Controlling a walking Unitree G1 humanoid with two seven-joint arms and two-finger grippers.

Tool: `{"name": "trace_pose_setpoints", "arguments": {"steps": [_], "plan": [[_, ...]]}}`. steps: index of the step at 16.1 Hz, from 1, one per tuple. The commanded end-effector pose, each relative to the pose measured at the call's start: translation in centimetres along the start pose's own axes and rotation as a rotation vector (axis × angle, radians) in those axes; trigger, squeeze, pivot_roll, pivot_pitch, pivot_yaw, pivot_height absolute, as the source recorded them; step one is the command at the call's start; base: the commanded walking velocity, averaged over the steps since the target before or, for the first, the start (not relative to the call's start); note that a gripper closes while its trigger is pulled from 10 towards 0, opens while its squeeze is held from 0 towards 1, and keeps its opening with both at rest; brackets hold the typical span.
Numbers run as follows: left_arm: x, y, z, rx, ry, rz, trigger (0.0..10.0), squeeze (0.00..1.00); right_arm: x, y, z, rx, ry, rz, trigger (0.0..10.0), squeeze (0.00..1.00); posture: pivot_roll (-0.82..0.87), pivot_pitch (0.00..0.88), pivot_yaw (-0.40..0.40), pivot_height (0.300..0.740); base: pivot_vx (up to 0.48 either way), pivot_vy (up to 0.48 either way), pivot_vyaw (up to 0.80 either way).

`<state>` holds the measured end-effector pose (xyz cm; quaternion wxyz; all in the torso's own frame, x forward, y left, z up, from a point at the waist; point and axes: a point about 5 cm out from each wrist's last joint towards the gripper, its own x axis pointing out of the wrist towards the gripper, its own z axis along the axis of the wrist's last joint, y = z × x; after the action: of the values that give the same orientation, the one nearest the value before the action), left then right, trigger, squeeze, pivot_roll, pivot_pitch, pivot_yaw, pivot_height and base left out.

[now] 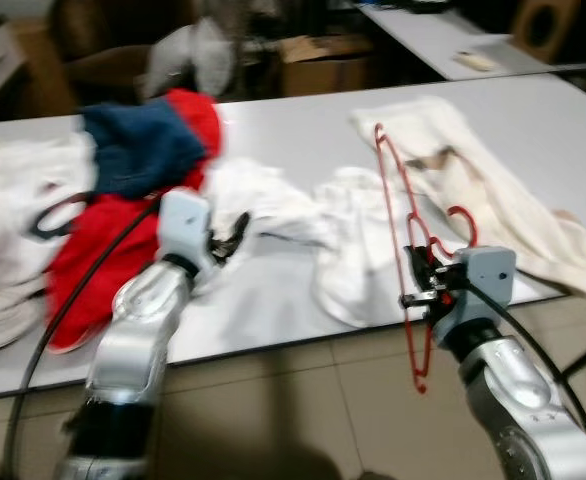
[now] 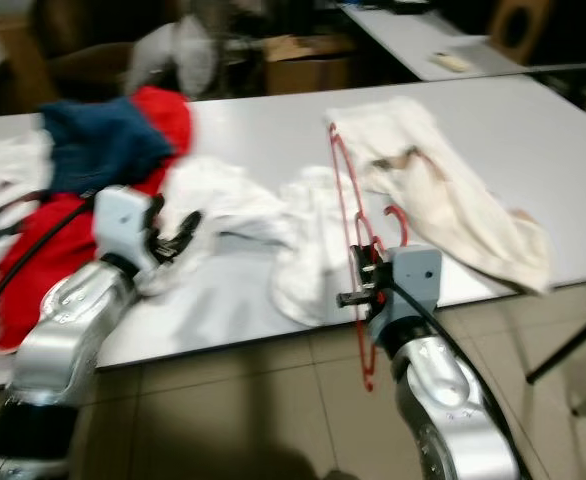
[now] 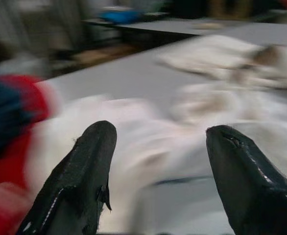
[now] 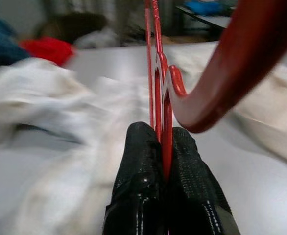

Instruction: Hang hanger

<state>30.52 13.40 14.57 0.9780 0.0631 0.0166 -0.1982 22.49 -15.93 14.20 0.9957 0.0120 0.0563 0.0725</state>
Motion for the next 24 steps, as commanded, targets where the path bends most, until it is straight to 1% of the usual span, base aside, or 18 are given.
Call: {"name": "trace_pose_setpoints", "arguments": {"steps": [1,3,4,5,6,7,8,10,11,12,13,14,15,16,17,19,24], "plan": [[-0.1,0.8,-0.4,0.054,0.029,-0.008,10.0,0.0,0.1,0.0,0.5,0.002,-0.025,0.0,10.0,0.0,-0.08,0.006,0.045,0.74,0.0,0.0,0.0],[0.8,1.3,-1.0,0.182,0.088,-0.071,10.0,0.0,0.1,-0.2,0.5,-0.004,-0.028,-0.006,10.0,0.0,-0.08,0.002,0.044,0.74,0.0,0.0,0.0],[1.1,1.4,-1.2,0.206,0.107,-0.089,10.0,0.0,0.1,-0.3,0.5,-0.007,-0.027,-0.009,10.0,0.0,-0.08,0.002,0.044,0.74,0.0,0.0,0.0],[1.8,1.5,-1.8,0.276,0.165,-0.131,10.0,0.0,0.0,-0.5,0.4,-0.006,-0.025,-0.015,10.0,0.0,-0.08,0.001,0.045,0.74,0.0,0.0,0.0],[2.0,1.6,-2.0,0.285,0.175,-0.14,10.0,0.0,0.0,-0.6,0.4,-0.005,-0.025,-0.017,10.0,0.0,-0.08,0.001,0.045,0.74,0.0,0.0,0.0],[2.6,1.7,-2.3,0.312,0.207,-0.156,10.0,0.0,0.0,-0.8,0.4,0.0,-0.025,-0.027,10.0,0.0,-0.08,0.001,0.044,0.74,0.0,0.0,0.0],[3.4,2.1,-2.4,0.31,0.227,-0.127,10.0,0.0,0.0,-1.0,0.5,-0.007,-0.026,-0.033,10.0,0.0,-0.09,0.0,0.048,0.74,0.0,0.0,0.0],[4.4,2.8,-2.5,0.281,0.24,-0.068,10.0,0.0,-0.2,-1.1,0.5,-0.033,-0.027,-0.033,10.0,0.0,-0.09,0.001,0.052,0.74,0.0,0.0,0.0],[4.6,3.1,-2.6,0.249,0.242,-0.05,9.5,0.0,-0.3,-1.1,0.5,-0.043,-0.028,-0.03,10.0,0.0,-0.09,0.002,0.052,0.74,0.0,0.0,0.0],[4.7,3.4,-2.8,0.256,0.251,-0.045,7.3,0.0,-0.4,-1.2,0.4,-0.039,-0.027,-0.029,10.0,0.0,-0.1,0.003,0.052,0.74,0.0,0.0,0.0],[4.8,3.5,-2.9,0.261,0.258,-0.046,4.1,0.0,-0.5,-1.2,0.3,-0.036,-0.025,-0.028,10.0,0.0,-0.1,0.004,0.049,0.74,0.0,0.0,0.0],[4.9,3.6,-3.0,0.252,0.258,-0.048,3.0,0.0,-0.5,-1.2,0.3,-0.036,-0.025,-0.027,10.0,0.0,-0.1,0.004,0.048,0.74,0.0,0.0,0.0],[5.1,3.6,-3.0,0.24,0.257,-0.051,2.1,0.0,-0.5,-1.2,0.3,-0.035,-0.025,-0.028,10.0,0.0,-0.1,0.005,0.047,0.74,0.0,0.0,0.0],[5.2,3.7,-3.0,0.242,0.257,-0.052,0.4,0.0,-0.5,-1.2,0.4,-0.035,-0.025,-0.028,10.0,0.0,-0.1,0.005,0.046,0.74,0.0,0.0,0.0],[5.4,3.8,-3.1,0.245,0.254,-0.052,0.0,0.0,-0.5,-1.2,0.4,-0.036,-0.026,-0.028,10.0,0.0,-0.1,0.005,0.044,0.74,0.0,0.0,0.0],[5.6,3.5,-3.1,0.22,0.233,-0.059,0.0,0.0,-0.5,-1.1,0.3,-0.035,-0.026,-0.024,10.0,0.0,-0.1,0.005,0.043,0.74,0.0,0.0,0.0],[6.0,3.4,-3.1,0.235,0.232,-0.057,0.0,0.0,-0.5,-1.0,0.2,-0.034,-0.023,-0.021,10.0,0.0,-0.1,0.003,0.044,0.74,0.0,0.0,0.0]]}}
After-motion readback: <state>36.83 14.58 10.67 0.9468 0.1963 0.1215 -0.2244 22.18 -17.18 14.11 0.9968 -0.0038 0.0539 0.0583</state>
